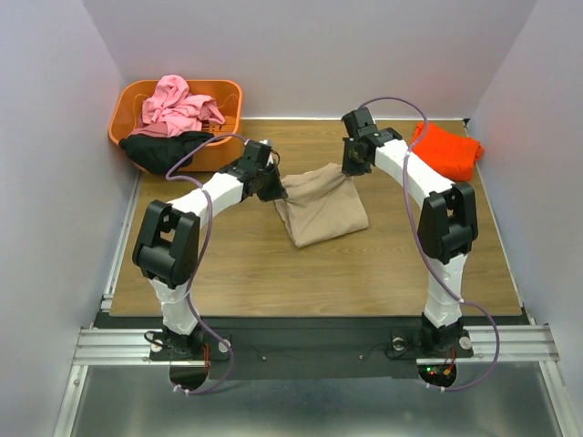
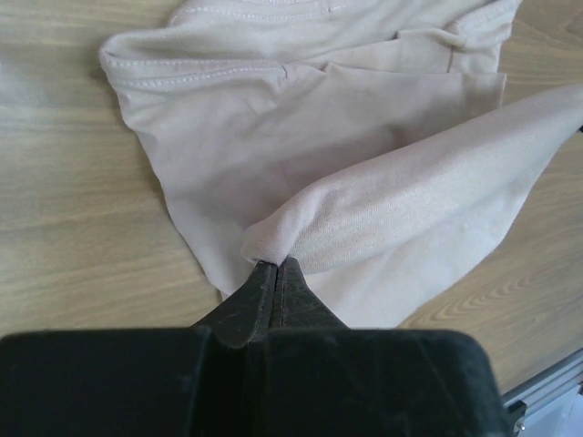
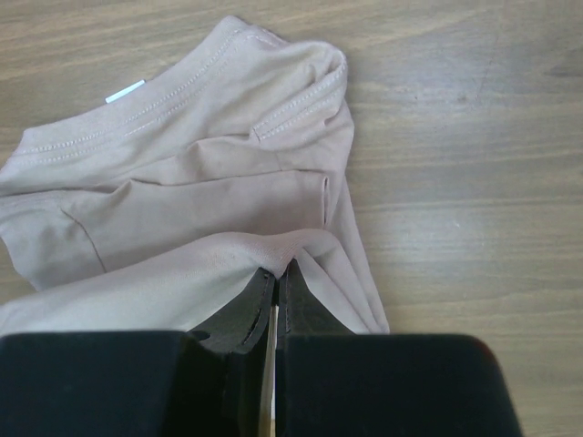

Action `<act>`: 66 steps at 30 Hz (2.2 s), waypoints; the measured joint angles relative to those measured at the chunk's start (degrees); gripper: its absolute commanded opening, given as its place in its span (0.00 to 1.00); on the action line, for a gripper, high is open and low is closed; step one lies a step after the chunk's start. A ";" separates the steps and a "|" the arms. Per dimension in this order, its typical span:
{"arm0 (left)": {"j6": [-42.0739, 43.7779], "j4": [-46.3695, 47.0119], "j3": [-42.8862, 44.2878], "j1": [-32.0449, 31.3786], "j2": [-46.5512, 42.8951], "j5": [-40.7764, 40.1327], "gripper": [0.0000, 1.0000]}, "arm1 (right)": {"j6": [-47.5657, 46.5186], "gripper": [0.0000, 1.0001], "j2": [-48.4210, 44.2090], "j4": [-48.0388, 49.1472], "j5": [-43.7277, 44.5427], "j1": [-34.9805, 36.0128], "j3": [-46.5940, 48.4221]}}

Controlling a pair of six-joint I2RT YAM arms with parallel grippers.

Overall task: Fold and stack the t-shirts
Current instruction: Fold the tshirt, then neatly place the folded tshirt to the corner

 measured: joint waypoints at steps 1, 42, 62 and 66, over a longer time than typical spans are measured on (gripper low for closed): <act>0.20 -0.07 0.59 0.22 0.76 0.11 0.00 | -0.04 0.00 0.61 0.00 -0.07 -0.09 0.59; 6.93 -0.55 7.93 0.63 8.31 -1.79 0.93 | -8.87 0.95 -5.77 16.44 -48.28 -20.09 -19.19; 7.80 2.86 8.04 0.66 14.25 -1.92 0.87 | -11.56 1.00 5.18 21.68 -56.65 -19.52 -18.21; 7.91 3.98 8.28 0.68 14.45 -1.27 0.84 | -11.93 1.00 5.90 22.88 -56.85 -18.03 -17.55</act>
